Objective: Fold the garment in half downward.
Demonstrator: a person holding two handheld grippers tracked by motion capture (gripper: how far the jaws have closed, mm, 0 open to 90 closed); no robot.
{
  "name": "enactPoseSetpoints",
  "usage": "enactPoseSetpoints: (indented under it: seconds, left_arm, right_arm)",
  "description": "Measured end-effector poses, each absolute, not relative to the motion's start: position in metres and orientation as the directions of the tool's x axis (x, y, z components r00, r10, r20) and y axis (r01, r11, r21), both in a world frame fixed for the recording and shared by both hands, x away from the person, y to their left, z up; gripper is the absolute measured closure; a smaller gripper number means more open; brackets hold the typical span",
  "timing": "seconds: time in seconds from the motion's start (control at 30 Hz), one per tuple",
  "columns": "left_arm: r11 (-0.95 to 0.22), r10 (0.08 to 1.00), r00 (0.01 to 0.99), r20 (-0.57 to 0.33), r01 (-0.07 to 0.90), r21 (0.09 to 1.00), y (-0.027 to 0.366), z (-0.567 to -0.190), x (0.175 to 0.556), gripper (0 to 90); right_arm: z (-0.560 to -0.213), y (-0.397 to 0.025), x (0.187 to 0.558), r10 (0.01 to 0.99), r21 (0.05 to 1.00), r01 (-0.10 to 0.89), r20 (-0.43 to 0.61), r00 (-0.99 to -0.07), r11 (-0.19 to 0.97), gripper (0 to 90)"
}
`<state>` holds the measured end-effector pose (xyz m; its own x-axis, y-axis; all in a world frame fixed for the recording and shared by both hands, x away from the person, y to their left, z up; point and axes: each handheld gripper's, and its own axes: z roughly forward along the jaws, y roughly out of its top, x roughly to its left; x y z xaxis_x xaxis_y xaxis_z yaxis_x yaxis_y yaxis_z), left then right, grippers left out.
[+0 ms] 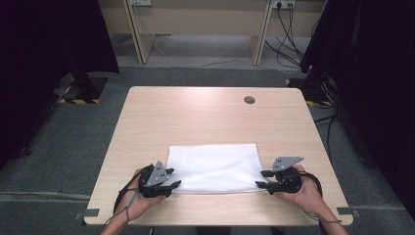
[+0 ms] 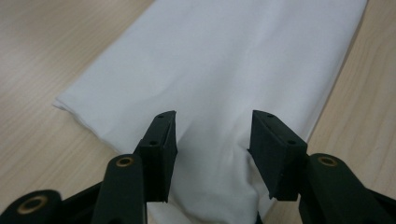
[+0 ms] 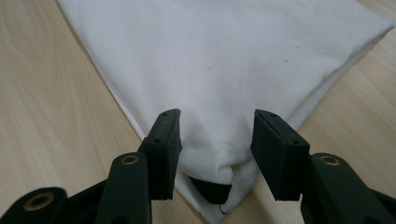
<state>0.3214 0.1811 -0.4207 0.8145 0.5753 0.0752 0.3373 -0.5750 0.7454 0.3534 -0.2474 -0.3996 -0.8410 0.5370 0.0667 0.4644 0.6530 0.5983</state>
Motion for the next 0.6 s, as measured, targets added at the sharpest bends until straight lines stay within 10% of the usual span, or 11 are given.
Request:
enactPoseSetpoints:
  seconds: [0.6]
  left_arm:
    - [-0.577,0.596,0.8,0.062,0.374,0.726,0.1824,-0.4256,0.3289,54.2]
  right_arm:
    - [-0.4024,-0.2498,0.351,0.549,0.611,0.471,0.071,-0.833,0.636,54.0]
